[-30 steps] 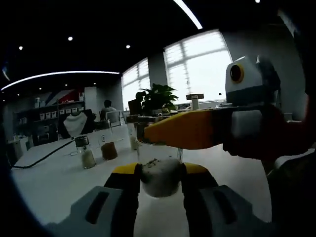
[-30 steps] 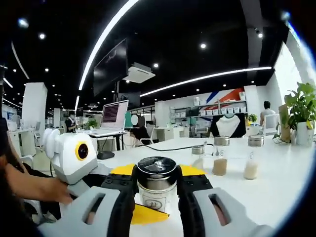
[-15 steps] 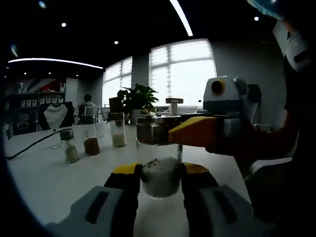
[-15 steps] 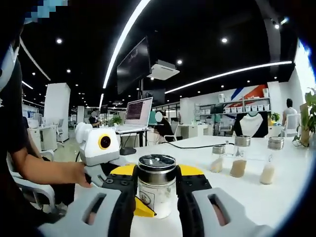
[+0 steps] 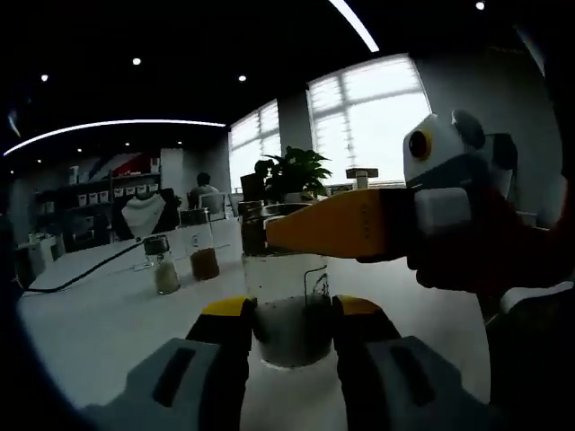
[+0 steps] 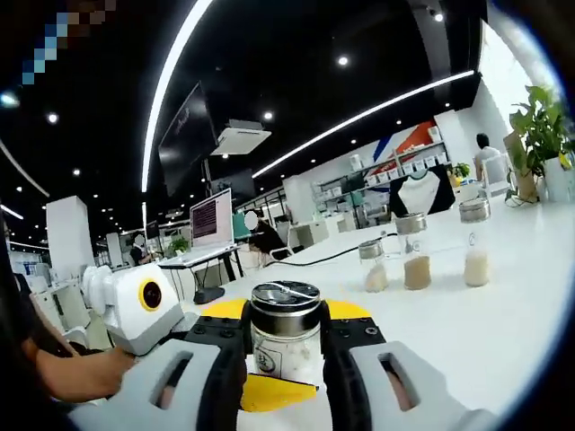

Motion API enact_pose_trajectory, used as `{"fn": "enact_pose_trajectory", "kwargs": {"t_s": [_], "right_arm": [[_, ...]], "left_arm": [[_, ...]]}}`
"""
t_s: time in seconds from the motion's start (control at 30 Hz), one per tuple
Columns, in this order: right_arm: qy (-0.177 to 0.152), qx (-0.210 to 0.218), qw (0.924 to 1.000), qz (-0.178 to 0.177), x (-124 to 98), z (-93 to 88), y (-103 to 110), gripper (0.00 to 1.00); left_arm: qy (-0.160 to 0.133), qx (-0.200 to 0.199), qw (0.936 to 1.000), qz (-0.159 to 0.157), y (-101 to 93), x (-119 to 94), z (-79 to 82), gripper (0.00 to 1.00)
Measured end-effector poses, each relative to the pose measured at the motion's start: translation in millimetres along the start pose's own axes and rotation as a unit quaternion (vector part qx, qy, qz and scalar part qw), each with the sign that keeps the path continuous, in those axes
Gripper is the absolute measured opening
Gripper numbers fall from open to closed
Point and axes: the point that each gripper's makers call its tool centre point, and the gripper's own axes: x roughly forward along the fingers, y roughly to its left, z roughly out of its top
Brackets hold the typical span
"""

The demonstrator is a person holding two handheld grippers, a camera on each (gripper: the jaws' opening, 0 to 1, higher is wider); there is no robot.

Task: Rotate the seasoning bottle until the label or dispensing opening points toward the visible target arrow and the bottle remains upright within the marked orientation range

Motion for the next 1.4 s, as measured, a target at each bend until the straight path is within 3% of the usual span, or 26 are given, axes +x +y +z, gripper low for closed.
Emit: {"fn": "enact_pose_trajectory", "kwargs": {"t_s": [0.1, 0.17, 0.27, 0.5, 0.63, 0.73, 0.83, 0.87, 1.1, 1.2, 1.3, 1.4], "right_arm": [[0.018, -0.011, 0.9992, 0.035, 0.9, -1.8, 4.8, 0.29], [0.022, -0.010, 0.9974, 0.068, 2.3, 0.5, 10.0, 0.29], [0.021, -0.005, 0.9962, 0.085, 4.5, 4.2, 12.5, 0.30], [0.039, -0.019, 0.9933, 0.107, 5.6, 4.5, 25.7, 0.29], [0.040, -0.059, 0.9941, 0.081, 8.1, 4.1, 26.7, 0.29], [0.036, -0.045, 0.9965, 0.061, 8.7, 5.3, 20.8, 0.29], [0.046, -0.026, 0.9984, 0.020, 8.4, 1.9, 8.2, 0.29], [0.050, -0.036, 0.9980, 0.011, 9.5, 0.0, 5.4, 0.29], [0.049, -0.040, 0.9980, 0.002, 9.4, -0.7, -1.0, 0.29], [0.048, -0.044, 0.9979, 0.007, 8.3, -3.7, -2.0, 0.30], [0.063, -0.064, 0.9955, 0.030, 7.3, -10.4, 1.2, 0.30], [0.070, -0.086, 0.9927, 0.046, 7.5, -14.9, 5.3, 0.30]], "left_arm": [[-0.005, -0.007, 1.0000, 0.003, 3.6, -7.1, -1.1, 0.36], [-0.027, -0.043, 0.9984, -0.024, 0.1, -11.0, 3.7, 0.36], [-0.046, -0.101, 0.9913, -0.072, -6.1, -14.2, 8.1, 0.36], [-0.049, -0.075, 0.9910, -0.100, -3.0, -22.1, 10.4, 0.36], [-0.044, -0.059, 0.9933, -0.089, -2.7, -18.7, 9.5, 0.36], [-0.039, -0.074, 0.9938, -0.072, -1.5, -14.8, 8.2, 0.37], [0.011, -0.005, 0.9997, -0.021, 3.8, -9.2, -5.0, 0.38], [0.017, -0.003, 0.9997, -0.016, 2.8, -7.7, -5.9, 0.38], [0.037, 0.021, 0.9983, 0.038, 7.5, 1.6, -4.7, 0.37], [0.041, -0.009, 0.9984, 0.037, 8.4, 1.5, -7.5, 0.36], [0.048, 0.011, 0.9978, 0.044, 10.0, 0.3, -13.3, 0.35], [0.044, -0.013, 0.9981, 0.042, 10.6, -2.9, -17.0, 0.34]]}}
